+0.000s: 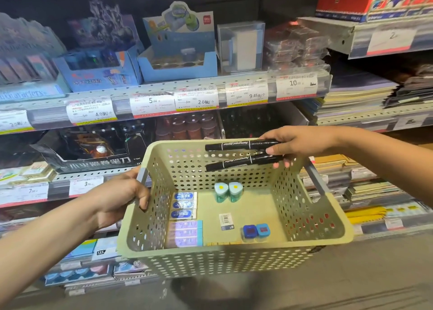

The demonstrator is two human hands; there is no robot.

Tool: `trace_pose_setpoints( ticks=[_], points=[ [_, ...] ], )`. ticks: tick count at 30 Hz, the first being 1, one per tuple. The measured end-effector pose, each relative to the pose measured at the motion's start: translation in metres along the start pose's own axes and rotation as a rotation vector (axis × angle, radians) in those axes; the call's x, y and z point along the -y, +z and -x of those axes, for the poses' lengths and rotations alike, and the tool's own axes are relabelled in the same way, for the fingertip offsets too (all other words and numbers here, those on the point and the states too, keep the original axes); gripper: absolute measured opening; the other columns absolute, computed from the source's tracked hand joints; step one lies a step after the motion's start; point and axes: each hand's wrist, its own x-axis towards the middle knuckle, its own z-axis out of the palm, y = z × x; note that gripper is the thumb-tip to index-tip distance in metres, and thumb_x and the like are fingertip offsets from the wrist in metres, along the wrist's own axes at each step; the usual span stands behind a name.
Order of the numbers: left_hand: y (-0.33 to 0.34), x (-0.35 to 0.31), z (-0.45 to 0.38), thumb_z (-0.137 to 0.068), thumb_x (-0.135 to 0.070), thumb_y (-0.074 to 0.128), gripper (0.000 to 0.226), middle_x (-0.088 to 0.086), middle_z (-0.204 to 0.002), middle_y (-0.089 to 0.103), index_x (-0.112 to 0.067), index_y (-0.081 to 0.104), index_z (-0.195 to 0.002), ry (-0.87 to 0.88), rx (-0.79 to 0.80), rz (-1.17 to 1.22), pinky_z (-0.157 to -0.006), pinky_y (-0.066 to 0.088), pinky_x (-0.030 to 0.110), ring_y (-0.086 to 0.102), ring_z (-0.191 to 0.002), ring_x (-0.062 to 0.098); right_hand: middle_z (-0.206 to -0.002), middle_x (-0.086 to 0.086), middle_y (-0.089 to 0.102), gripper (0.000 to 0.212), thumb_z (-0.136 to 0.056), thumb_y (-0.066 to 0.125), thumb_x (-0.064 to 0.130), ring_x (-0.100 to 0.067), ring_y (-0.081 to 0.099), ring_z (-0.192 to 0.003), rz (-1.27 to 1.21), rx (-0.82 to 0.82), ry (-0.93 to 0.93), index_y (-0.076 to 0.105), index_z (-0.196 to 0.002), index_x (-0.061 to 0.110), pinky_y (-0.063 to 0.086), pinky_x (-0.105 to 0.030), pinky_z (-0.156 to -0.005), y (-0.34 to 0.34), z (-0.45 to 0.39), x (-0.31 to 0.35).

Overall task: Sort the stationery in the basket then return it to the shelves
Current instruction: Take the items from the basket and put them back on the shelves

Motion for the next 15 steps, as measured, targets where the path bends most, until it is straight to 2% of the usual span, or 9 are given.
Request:
trace_pose_setpoints(
  ticks=[2,5,8,11,15],
  points=[
    [0.001,-0.001,0.0,-0.038,0.011,0.04,0.064,0.019,-0.065,0.065,-0.013,0.059,-0.094,0.0,0.014,-0.003,-0.047,0.049,0.027,0.06,-0.047,0.026,-0.083,0.006,0.06,0.042,-0.098,0.044,0.012,0.002,0.058,-0.052,-0.044,-0.047,0.019,0.037,-0.139,0.008,0.05,-0.023,-0.056,-0.002,0.002,-0.002],
    [0.0,-0.001,0.0,-0.038,0.011,0.04,0.062,0.018,-0.065,0.065,-0.011,0.058,-0.094,0.003,0.016,-0.008,-0.049,0.049,0.027,0.06,-0.047,0.025,-0.082,0.001,0.06,0.041,-0.097,0.045,0.012,-0.002,0.056,-0.053,-0.145,-0.075,0.043,0.038,-0.137,0.01,0.049,-0.019,-0.054,-0.006,0.003,-0.006],
    [-0.002,0.001,-0.003,-0.038,0.011,0.041,0.066,0.019,-0.068,0.064,-0.008,0.056,-0.1,0.002,0.011,-0.008,-0.052,0.05,0.03,0.061,-0.05,0.027,-0.078,-0.003,0.06,0.028,-0.098,0.043,0.01,-0.005,0.053,-0.056,-0.294,-0.087,0.026,0.049,-0.124,0.011,0.048,-0.019,-0.057,-0.009,0.002,-0.01],
    [-0.005,0.003,-0.006,-0.038,0.011,0.041,0.074,0.023,-0.077,0.062,-0.001,0.052,-0.11,0.002,0.002,-0.004,-0.051,0.051,0.03,0.061,-0.052,0.028,-0.087,-0.007,0.06,0.023,-0.098,0.042,0.009,-0.008,0.058,-0.065,-0.442,-0.171,0.02,0.053,-0.118,0.008,0.048,-0.018,-0.059,-0.009,-0.004,-0.02],
    [-0.01,0.006,-0.006,-0.038,0.011,0.041,0.08,0.023,-0.08,0.06,0.0,0.048,-0.116,0.009,-0.01,-0.007,-0.052,0.05,0.028,0.06,-0.054,0.028,-0.093,-0.012,0.058,0.027,-0.097,0.043,0.005,-0.011,0.061,-0.061,-0.69,-0.321,0.061,0.048,-0.123,-0.002,0.05,-0.013,-0.047,-0.009,-0.014,-0.026]
  ],
)
